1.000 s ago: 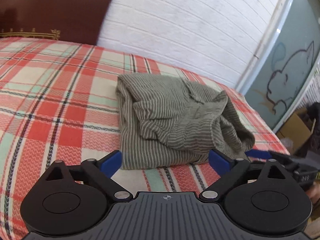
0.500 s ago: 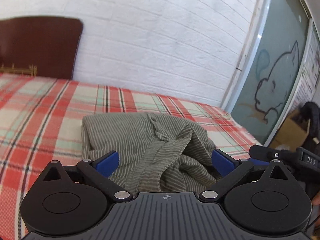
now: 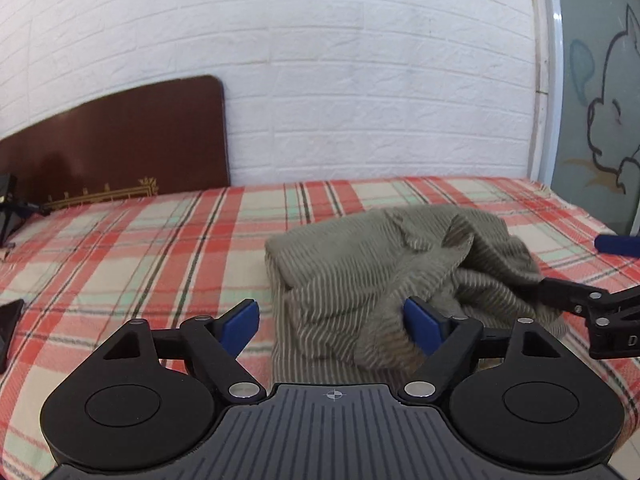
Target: Fold clothes
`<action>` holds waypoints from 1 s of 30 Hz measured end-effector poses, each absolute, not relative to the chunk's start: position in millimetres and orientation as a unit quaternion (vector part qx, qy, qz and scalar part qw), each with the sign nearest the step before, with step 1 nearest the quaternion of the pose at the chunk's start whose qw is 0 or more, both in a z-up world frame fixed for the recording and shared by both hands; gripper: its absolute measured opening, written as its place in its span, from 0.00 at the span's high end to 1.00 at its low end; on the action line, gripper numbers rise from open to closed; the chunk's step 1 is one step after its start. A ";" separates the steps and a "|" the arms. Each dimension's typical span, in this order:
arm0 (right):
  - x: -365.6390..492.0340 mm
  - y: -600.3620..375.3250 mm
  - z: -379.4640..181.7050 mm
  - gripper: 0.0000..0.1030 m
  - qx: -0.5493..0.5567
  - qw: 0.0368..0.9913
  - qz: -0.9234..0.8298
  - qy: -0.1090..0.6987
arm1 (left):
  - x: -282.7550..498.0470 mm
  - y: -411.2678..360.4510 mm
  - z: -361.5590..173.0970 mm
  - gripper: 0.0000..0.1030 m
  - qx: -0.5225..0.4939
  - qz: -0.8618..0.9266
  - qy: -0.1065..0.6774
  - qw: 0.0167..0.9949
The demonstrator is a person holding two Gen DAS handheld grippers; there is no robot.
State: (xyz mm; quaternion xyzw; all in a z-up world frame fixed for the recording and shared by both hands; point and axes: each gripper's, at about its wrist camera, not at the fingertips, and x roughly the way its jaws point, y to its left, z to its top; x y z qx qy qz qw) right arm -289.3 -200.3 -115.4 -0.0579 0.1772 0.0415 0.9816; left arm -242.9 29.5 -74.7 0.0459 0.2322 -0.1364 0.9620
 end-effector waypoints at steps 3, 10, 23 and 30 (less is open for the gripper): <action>-285.4 -194.3 -118.1 0.01 -0.063 0.981 0.019 0.181 | -241.0 26.6 -77.7 0.20 0.048 -0.136 0.236 0.961; -268.1 -194.2 -126.7 0.01 -0.039 0.973 -0.055 0.220 | -242.3 12.1 -82.8 0.16 0.064 -0.153 0.237 0.957; -256.6 -203.5 -131.2 0.01 0.013 0.960 -0.124 0.252 | -228.4 1.5 -95.4 0.20 0.095 -0.055 0.241 0.964; -265.9 -227.2 -132.7 0.01 0.029 0.953 -0.149 0.264 | -233.5 29.2 -104.5 0.15 0.078 -0.038 0.254 0.963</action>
